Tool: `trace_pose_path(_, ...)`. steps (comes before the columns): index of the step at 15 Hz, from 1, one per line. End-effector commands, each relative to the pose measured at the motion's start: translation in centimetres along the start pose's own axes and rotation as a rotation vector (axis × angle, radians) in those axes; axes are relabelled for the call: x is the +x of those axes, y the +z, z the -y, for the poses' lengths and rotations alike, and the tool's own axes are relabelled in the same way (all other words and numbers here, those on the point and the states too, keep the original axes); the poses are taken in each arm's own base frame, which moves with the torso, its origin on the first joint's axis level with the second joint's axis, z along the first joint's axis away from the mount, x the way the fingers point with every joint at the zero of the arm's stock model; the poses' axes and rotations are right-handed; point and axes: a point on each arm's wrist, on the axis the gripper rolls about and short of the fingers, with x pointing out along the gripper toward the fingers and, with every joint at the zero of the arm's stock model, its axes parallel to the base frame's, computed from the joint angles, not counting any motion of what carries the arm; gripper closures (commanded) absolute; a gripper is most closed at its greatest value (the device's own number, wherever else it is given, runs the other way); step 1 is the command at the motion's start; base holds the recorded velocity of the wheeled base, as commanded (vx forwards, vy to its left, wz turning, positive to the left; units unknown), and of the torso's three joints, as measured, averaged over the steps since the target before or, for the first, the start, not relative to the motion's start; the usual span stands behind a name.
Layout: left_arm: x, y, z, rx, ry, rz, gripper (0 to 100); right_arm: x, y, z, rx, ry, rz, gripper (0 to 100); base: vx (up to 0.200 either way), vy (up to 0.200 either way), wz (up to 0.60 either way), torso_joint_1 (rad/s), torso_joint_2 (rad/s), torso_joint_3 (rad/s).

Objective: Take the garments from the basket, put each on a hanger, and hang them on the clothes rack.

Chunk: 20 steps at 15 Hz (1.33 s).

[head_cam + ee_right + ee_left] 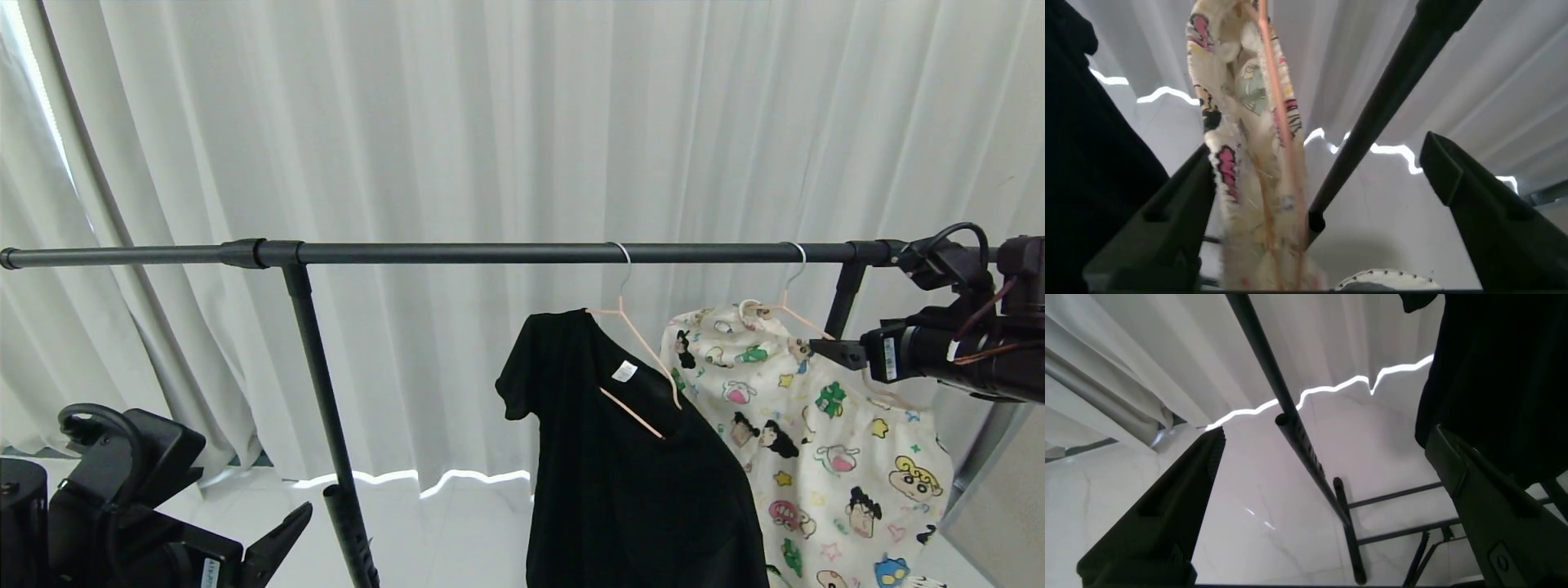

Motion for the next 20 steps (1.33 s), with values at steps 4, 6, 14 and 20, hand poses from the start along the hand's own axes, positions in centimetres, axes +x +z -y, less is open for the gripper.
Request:
trace_pose_path(4,0.1,-0.2,0.0,-0.001,0.006,-0.011,0,-6.1,0.8,-0.9,-0.015,-0.009,0.124,0,0.0,0.0,0.0,0.0,0.0,0.0)
trace_pose_path(6,0.1,-1.0,-0.4,-0.017,0.042,-0.04,0,-8.3,0.5,-1.2,-0.02,-0.026,0.161,0,0.0,0.0,0.0,0.0,0.0,0.0)
trace_pose_path(14,-2.9,-5.6,-2.4,-0.149,0.328,-0.063,0,-14.8,-4.6,-1.2,-0.01,-0.149,0.041,0,-0.125,0.0,0.0,0.002,0.0,0.001)
trace_pose_path(20,-6.9,-9.4,-1.2,-0.173,0.437,0.028,0,-16.2,-8.9,-2.4,-0.073,-0.173,-0.024,0,-0.2,0.0,0.0,-0.002,0.0,0.005)
